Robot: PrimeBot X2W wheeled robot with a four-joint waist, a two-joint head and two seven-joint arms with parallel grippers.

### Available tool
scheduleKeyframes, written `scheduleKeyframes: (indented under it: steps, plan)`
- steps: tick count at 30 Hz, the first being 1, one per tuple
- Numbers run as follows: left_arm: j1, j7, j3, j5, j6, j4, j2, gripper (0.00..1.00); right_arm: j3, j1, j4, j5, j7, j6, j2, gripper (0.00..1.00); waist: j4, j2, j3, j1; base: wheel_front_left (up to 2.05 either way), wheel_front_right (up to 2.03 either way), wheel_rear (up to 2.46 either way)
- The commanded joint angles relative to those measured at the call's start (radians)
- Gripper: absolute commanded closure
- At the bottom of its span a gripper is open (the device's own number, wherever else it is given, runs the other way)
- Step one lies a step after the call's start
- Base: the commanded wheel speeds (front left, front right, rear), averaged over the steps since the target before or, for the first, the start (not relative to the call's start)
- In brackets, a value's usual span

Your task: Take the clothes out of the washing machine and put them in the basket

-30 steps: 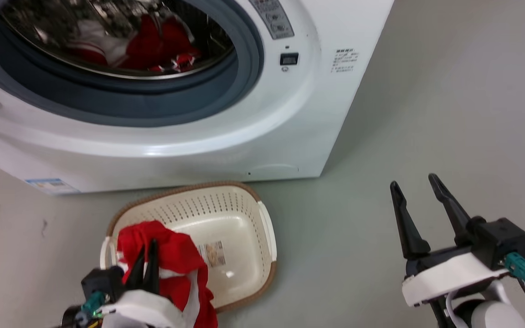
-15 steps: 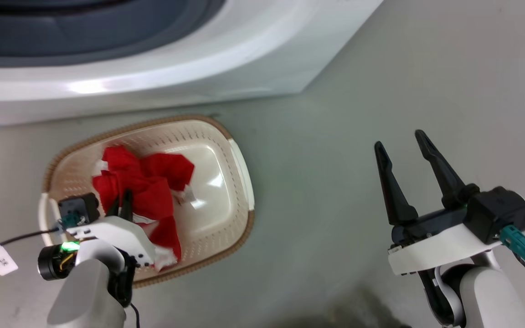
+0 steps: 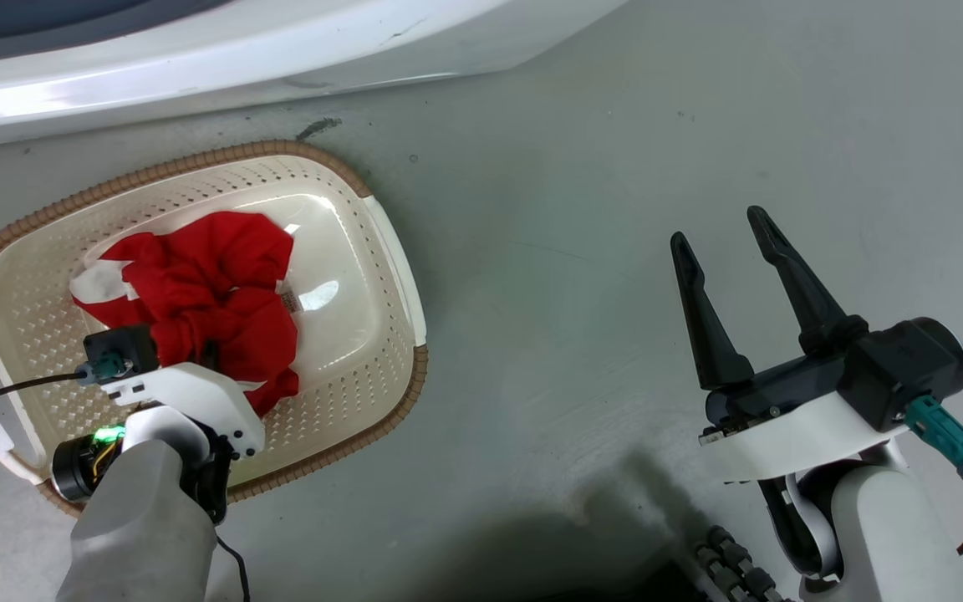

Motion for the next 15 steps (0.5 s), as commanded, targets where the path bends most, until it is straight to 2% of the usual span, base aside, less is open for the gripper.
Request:
scheduleKeyframes:
  steps: [1,2,3,4,5,11,15]
  plan:
    - [-0.02,-0.012,-0.003,-0.003,-0.003,0.014,-0.004,1.0,-0.003,-0.013,0.005,0.0,-0.008,0.0,0.001,0.0,0.003,0.0,-0.011,-0.0003,0.0,0.0,0.0]
    - [-0.02,-0.019,-0.005,-0.004,-0.005,0.024,-0.007,1.0,-0.004,-0.014,0.01,0.002,-0.009,0.0,0.001,0.0,0.007,0.0,-0.019,-0.0003,0.0,0.0,0.0]
    - [-0.02,-0.025,-0.004,-0.008,-0.009,0.033,-0.011,0.6,-0.005,-0.016,0.015,0.003,-0.012,0.0,0.001,0.0,0.01,0.0,-0.031,-0.0003,0.0,0.0,0.0]
    - [-0.018,-0.029,-0.005,-0.01,-0.011,0.043,-0.016,0.04,-0.008,-0.018,0.021,-0.002,-0.014,0.0,0.001,0.0,0.015,0.0,-0.044,-0.0003,0.0,0.0,0.0]
    - [-0.013,-0.036,-0.008,-0.007,-0.013,0.048,-0.021,0.0,-0.011,-0.018,0.028,-0.004,-0.016,0.0,0.001,0.0,0.021,0.0,-0.062,-0.0003,0.0,0.0,0.0]
    - [0.041,-0.062,-0.015,-0.01,-0.023,0.051,-0.068,0.0,-0.043,0.011,0.056,-0.034,-0.005,0.0,0.0,0.0,0.078,0.0,-0.199,-0.0003,0.0,0.0,0.0]
    - [0.108,-0.068,-0.011,0.001,-0.026,-0.028,-0.086,0.0,-0.068,0.04,0.063,-0.046,0.01,0.0,0.0,0.0,0.114,0.0,-0.303,-0.0003,0.0,0.0,0.0]
